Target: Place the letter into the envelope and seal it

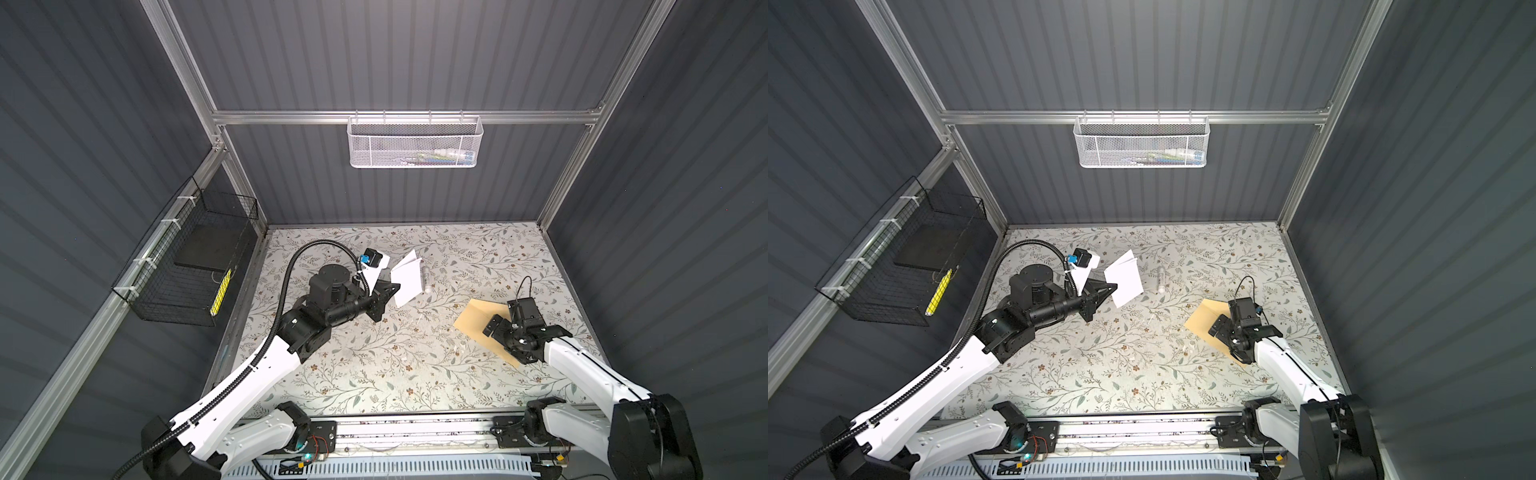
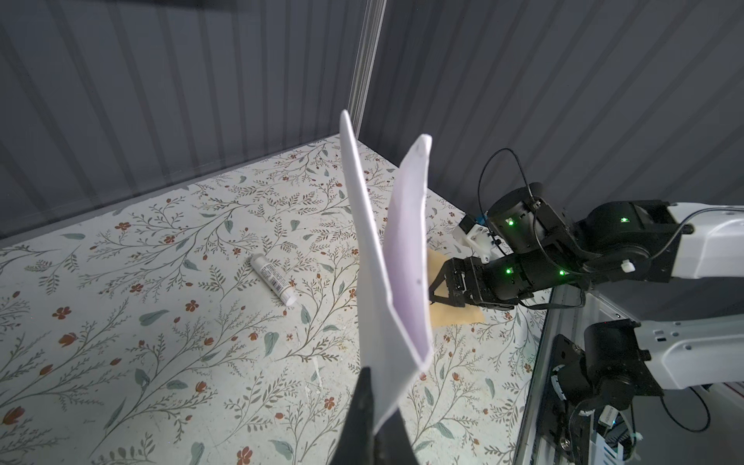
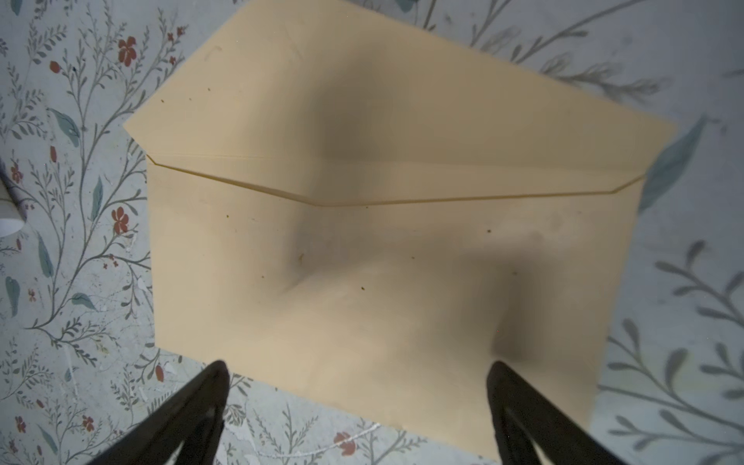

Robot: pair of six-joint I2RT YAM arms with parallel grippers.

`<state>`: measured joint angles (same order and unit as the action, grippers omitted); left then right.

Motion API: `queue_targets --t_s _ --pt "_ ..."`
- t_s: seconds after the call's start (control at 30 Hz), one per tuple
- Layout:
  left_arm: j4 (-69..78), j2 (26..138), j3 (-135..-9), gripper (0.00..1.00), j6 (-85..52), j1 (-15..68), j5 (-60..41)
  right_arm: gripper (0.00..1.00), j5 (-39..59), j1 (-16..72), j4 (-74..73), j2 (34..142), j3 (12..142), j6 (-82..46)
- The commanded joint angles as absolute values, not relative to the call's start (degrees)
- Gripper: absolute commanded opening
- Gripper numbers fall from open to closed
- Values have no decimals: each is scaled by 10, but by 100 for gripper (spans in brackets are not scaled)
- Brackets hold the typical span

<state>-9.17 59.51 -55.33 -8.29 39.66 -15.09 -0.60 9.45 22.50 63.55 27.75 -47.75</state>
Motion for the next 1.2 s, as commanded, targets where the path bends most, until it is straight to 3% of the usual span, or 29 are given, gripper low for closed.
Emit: queue_targets --t_s 0.0,0.23,0.4,0.73,0.93,1.17 --pt "-90 577 -546 0 -92 396 -136 99 24 105 179 634 255 -527" --pt "-87 561 -532 0 -83 396 -118 99 36 195 109 664 217 -624" --pt "-92 547 -527 0 -82 395 -112 99 19 307 47 698 222 -719" --pt "-106 504 -510 0 -82 396 -91 99 -29 513 -35 861 346 -850" --pt "-121 480 -501 0 -82 396 -83 99 -27 527 -23 880 383 -827" --pt "-92 488 -492 0 -111 395 -121 99 -50 528 83 766 446 -718"
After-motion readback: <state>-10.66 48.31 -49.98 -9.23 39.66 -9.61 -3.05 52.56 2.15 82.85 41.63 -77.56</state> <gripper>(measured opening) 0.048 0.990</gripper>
